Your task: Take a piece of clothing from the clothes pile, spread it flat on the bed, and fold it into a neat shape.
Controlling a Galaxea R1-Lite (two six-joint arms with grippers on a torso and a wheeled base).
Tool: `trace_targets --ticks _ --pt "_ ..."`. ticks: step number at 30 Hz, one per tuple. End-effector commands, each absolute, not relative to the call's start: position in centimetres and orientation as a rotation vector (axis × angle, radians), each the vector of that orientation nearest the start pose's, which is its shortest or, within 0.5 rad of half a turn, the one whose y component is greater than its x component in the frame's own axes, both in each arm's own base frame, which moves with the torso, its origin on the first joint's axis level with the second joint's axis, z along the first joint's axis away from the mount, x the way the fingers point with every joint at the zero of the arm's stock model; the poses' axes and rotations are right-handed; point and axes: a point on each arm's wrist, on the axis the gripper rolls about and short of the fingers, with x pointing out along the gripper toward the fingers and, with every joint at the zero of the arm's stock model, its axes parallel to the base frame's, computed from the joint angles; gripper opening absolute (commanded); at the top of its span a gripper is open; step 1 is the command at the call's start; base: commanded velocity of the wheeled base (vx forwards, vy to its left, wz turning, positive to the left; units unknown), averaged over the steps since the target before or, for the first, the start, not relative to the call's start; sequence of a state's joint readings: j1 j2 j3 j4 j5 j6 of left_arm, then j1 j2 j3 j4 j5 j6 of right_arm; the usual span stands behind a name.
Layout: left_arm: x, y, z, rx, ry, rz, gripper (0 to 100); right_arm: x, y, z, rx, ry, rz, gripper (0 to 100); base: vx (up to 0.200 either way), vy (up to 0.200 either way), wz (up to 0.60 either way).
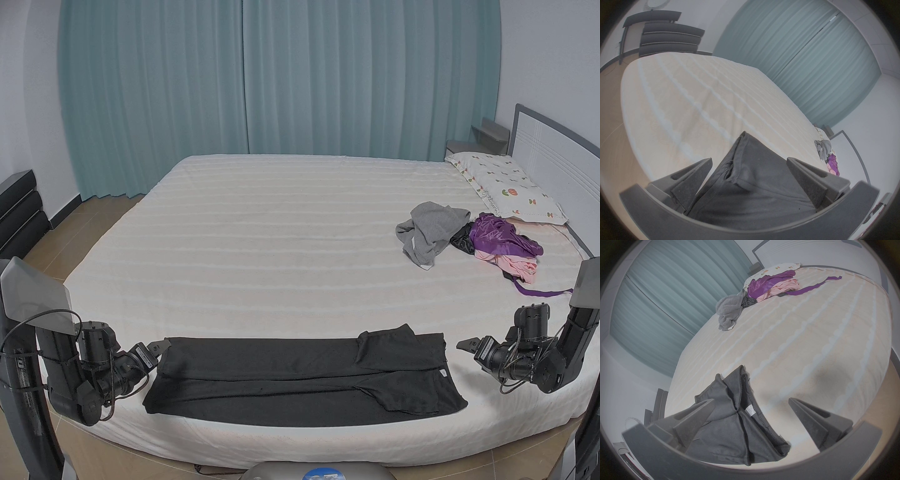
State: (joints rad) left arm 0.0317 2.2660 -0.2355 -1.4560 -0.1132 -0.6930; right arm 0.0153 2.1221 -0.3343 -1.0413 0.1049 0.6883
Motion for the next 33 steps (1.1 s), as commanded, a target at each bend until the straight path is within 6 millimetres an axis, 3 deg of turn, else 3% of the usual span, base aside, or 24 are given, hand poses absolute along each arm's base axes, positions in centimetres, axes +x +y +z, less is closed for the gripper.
trace_targets --ticks 1,9,15,21,33 --pt "28.0 0.7 -1.6 -0.668 0.558 0.083 100 26.7 0.7 -0.3 0.688 0.768 -0.144 100 0.000 0.000 0.00" --pt "29.5 0.8 -2.7 -0.527 0.649 0.040 100 26.6 0.9 -0.3 0.687 0.774 -0.139 100 0.000 0.000 0.00" --pt "30.8 1.1 -3.8 -0.451 0.719 -0.086 100 26.3 1.1 -0.5 0.697 0.798 -0.111 100 0.000 0.000 0.00" --pt "30.3 1.0 -4.7 -0.342 0.760 -0.051 100 26.3 1.1 -0.5 0.698 0.804 -0.107 100 0.000 0.000 0.00" --pt "30.1 -0.1 -5.3 -0.327 0.781 -0.066 100 26.3 1.3 -1.0 0.693 0.822 -0.108 100 0.000 0.000 0.00"
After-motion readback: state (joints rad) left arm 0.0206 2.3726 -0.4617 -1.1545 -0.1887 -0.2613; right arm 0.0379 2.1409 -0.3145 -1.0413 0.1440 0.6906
